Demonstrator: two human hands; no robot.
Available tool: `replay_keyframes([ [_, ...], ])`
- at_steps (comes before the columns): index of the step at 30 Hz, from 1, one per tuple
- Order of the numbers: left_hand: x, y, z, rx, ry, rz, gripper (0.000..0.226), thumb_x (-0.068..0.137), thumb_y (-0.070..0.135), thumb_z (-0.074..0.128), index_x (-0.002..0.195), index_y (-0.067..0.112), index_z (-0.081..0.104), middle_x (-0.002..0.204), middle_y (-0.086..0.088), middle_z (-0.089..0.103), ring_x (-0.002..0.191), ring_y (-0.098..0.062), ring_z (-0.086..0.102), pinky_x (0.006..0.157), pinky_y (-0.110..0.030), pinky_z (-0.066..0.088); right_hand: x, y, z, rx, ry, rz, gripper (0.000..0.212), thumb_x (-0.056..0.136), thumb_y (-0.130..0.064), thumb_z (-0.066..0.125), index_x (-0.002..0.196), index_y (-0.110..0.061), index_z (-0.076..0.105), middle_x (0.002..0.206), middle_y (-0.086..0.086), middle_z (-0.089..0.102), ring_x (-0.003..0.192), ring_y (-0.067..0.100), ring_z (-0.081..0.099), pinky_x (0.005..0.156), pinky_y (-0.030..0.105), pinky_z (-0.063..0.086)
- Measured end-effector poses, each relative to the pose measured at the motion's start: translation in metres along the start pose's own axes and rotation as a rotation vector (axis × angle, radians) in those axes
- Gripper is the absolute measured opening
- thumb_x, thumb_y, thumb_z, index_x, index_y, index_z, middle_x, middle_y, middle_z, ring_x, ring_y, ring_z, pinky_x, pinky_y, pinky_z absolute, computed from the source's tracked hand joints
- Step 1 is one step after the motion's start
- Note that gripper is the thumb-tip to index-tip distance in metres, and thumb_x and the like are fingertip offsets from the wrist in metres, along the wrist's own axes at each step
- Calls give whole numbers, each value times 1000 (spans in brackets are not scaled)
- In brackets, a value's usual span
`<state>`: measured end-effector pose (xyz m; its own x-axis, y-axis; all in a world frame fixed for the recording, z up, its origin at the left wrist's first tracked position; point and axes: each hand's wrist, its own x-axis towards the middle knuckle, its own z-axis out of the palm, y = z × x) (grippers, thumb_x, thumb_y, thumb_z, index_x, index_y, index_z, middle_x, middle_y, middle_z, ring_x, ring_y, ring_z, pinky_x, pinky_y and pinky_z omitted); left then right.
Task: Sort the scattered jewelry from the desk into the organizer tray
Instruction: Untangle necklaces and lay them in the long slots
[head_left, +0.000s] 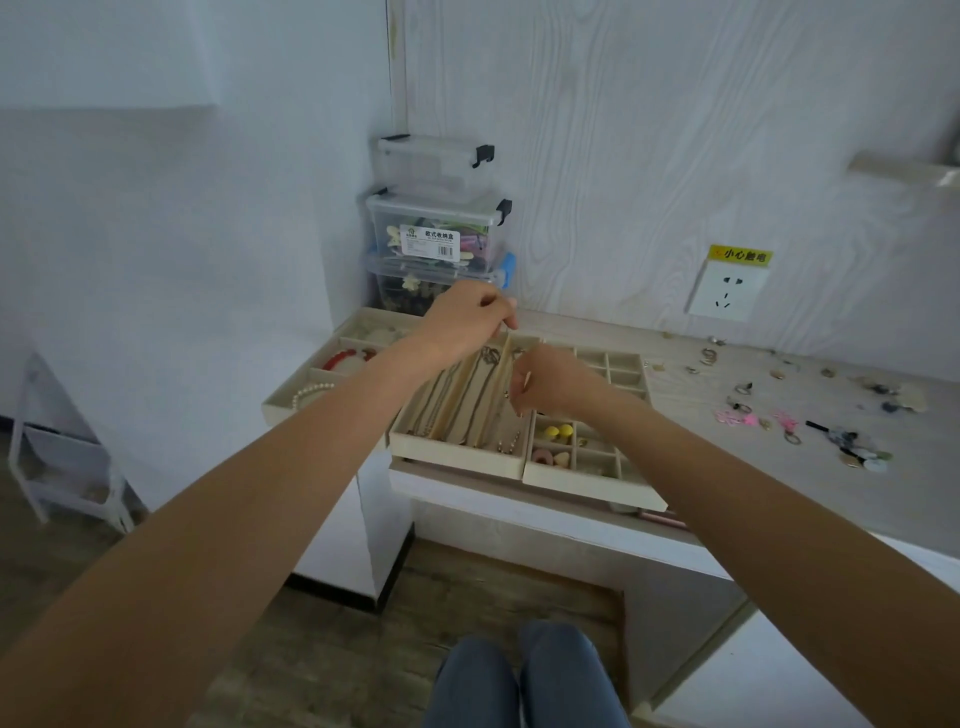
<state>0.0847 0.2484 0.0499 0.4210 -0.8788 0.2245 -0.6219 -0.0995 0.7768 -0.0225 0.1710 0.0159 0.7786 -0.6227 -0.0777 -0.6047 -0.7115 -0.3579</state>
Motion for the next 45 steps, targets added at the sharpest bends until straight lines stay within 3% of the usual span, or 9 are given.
replay_keyframes([
  [5,5,7,1,15,-60,14,29,96,19,46,73,16,64,74,-2,61,74,-13,55,75,-28,43,-2,2,-13,89,0,53,28,81,-12,68,108,-7,61,105,4,61,91,18,57,73,26,45],
  [11,12,19,-2,-13,-164,24,27,98,23,46,86,9,67,84,-6,65,85,-17,59,85,-28,43,-6,10,-40,813,87,-18,26,86,-2,61,110,-12,58,96,5,67,69,9,59,49,16,40],
  [17,23,15,-8,23,-144,-11,14,91,19,59,79,14,64,71,9,58,68,3,50,63,-10,36,1,21,-49,848,201,11,16,86,-4,64,97,7,66,74,9,67,51,1,62,52,11,50],
  [24,28,6,-17,-21,-194,-6,17,85,11,66,102,10,70,91,3,69,99,-7,60,96,-20,38,4,30,-57,819,158,77,16,86,-3,63,98,7,66,76,11,67,58,9,62,54,14,53],
  [27,32,9,-14,-75,-173,-6,11,82,9,69,92,12,66,84,1,71,82,-1,65,93,-21,44,-1,29,-64,745,74,82,16,85,-2,64,101,-3,67,82,11,69,56,5,63,46,11,44],
  [31,38,15,-12,-85,-100,26,8,79,15,73,83,11,67,83,-5,72,81,-11,65,87,-20,43,-1,27,-69,718,11,9,28,84,-11,68,111,-18,64,98,1,71,76,9,65,59,18,43],
  [37,42,21,-9,-109,-103,21,12,79,19,73,87,11,72,83,0,68,74,6,59,77,-4,42,4,21,-69,850,40,-47,20,83,-9,68,103,-14,65,99,6,73,74,8,65,67,21,40],
  [41,45,20,-9,-151,-47,-44,5,80,23,73,80,18,71,89,-5,62,85,-8,55,81,-18,40,7,19,-68,835,41,-47,19,84,-9,67,102,-11,67,95,7,73,70,8,65,63,19,40],
  [45,46,21,-11,-250,-62,-112,22,81,20,72,99,8,71,92,5,61,86,2,51,71,-8,34,8,19,-66,825,53,-43,8,84,-14,67,92,-11,69,80,-1,71,65,6,62,60,18,40],
])
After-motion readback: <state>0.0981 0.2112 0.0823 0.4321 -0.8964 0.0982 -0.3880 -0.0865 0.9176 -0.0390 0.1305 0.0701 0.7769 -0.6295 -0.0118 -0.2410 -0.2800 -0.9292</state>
